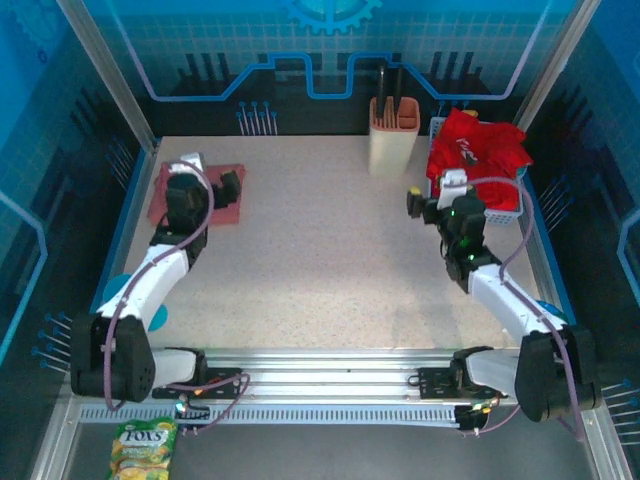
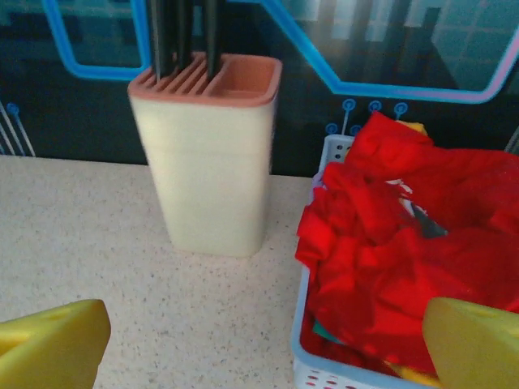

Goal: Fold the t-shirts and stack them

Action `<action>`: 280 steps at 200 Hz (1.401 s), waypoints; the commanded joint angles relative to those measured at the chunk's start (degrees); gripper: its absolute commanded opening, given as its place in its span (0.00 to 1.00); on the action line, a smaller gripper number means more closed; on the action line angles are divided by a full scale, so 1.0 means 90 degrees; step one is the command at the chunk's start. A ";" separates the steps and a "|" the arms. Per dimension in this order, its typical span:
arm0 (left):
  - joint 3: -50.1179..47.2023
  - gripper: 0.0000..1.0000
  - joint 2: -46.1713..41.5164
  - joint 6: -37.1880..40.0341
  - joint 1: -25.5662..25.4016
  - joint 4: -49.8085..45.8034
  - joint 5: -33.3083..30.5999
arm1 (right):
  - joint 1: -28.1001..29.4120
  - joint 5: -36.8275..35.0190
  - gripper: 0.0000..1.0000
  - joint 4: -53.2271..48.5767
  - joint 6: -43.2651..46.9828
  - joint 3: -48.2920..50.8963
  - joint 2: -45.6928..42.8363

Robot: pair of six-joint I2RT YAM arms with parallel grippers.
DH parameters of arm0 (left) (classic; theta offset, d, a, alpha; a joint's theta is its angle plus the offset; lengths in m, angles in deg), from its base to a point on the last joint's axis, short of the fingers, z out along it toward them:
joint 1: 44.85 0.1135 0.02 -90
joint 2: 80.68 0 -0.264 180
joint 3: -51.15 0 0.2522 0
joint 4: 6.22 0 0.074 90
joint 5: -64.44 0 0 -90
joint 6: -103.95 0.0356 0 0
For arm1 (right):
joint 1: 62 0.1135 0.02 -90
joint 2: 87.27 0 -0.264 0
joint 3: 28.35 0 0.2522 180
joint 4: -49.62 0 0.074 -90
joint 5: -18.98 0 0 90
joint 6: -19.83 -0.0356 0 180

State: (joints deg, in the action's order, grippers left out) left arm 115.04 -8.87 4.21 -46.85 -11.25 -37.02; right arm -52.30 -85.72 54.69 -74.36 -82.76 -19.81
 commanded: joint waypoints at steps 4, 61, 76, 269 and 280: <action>0.0859 0.97 -0.0322 -0.0661 -0.0039 -0.2475 0.0810 | -0.0061 -0.0106 1.00 -0.2964 -0.0734 -0.1699 0.0379; 0.1647 0.96 -0.0661 -0.1126 -0.0100 -0.4242 0.2462 | -0.0911 0.0261 0.91 -0.5926 -0.1977 -0.4693 0.2392; 0.1388 0.96 -0.0924 -0.1243 -0.0127 -0.4276 0.2712 | -0.1139 0.0212 0.88 -0.6203 -0.2110 -0.5110 0.2956; -0.0058 0.96 -0.1973 -0.1952 -0.0461 -0.4244 0.3181 | -0.1669 -0.0162 0.00 -0.5179 -0.1832 -0.5820 0.4266; -0.0037 0.96 -0.1972 -0.1957 -0.0456 -0.4248 0.3188 | -0.1640 0.0178 0.00 -0.5054 -0.1737 -0.5717 0.3933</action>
State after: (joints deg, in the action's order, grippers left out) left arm 114.93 -25.65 -13.06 -50.65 -48.86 -9.20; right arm -66.58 -89.08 5.52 -91.19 -135.46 23.82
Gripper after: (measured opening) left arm 0.955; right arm 0.066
